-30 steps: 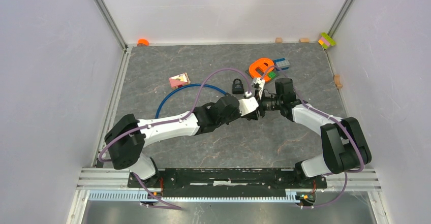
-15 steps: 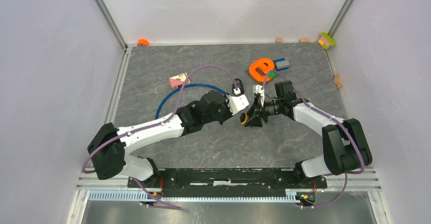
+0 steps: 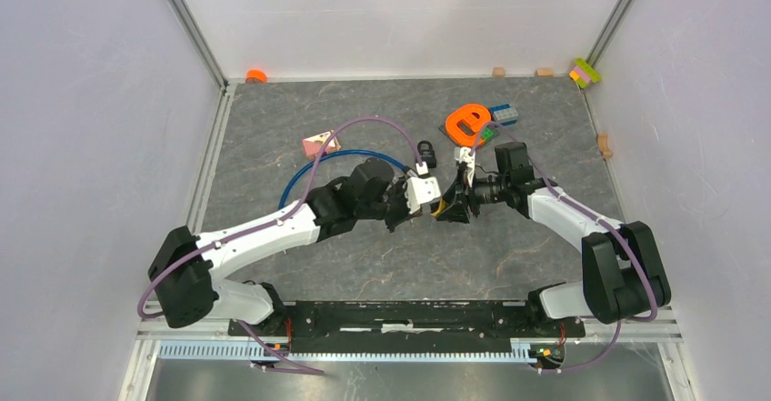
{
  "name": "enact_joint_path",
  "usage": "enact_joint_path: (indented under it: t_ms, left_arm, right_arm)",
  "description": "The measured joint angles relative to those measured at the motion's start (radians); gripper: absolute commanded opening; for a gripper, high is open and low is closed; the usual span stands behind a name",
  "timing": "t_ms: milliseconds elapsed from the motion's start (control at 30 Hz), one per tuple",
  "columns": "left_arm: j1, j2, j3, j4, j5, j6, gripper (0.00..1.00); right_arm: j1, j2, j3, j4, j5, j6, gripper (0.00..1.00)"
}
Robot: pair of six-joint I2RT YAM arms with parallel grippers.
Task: Unlock with the key
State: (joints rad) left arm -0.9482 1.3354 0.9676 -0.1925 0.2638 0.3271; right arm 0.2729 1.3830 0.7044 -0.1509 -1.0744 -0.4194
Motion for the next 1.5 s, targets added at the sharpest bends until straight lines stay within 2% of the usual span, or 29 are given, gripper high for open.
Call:
enact_joint_path:
  t_ms: [300,433,567,800,967,1100,1300,1500]
  left_arm:
    - [-0.021,0.066,0.005,-0.005,-0.039,0.026,0.02]
    - [0.026,0.117,-0.003,-0.022,0.029,0.032,0.02]
    - [0.072,0.235,-0.004,-0.048,0.114,0.031,0.02]
    - [0.082,0.387,0.004,-0.094,0.203,0.031,0.02]
    - [0.099,0.461,0.064,-0.088,0.237,0.006,0.09]
    - [0.111,0.502,0.105,-0.066,0.240,-0.014,0.26]
    - [0.122,0.512,0.118,-0.048,0.224,-0.040,0.63]
    - [0.153,0.467,0.119,-0.036,0.206,-0.061,0.84]
  right_arm:
    - [-0.003,0.002,-0.001,0.052,0.044,0.063,0.00]
    - [-0.023,-0.008,-0.013,0.047,0.106,0.052,0.00]
    - [-0.043,-0.045,-0.026,0.029,0.157,0.040,0.00]
    - [-0.092,-0.117,-0.047,-0.009,0.189,0.006,0.00]
    - [-0.145,-0.151,-0.066,-0.047,0.189,-0.014,0.00]
    - [-0.166,-0.160,-0.066,-0.082,0.190,-0.046,0.00]
    - [-0.167,-0.165,-0.066,-0.153,0.180,-0.122,0.00]
    - [-0.165,-0.158,-0.068,-0.193,0.119,-0.176,0.00]
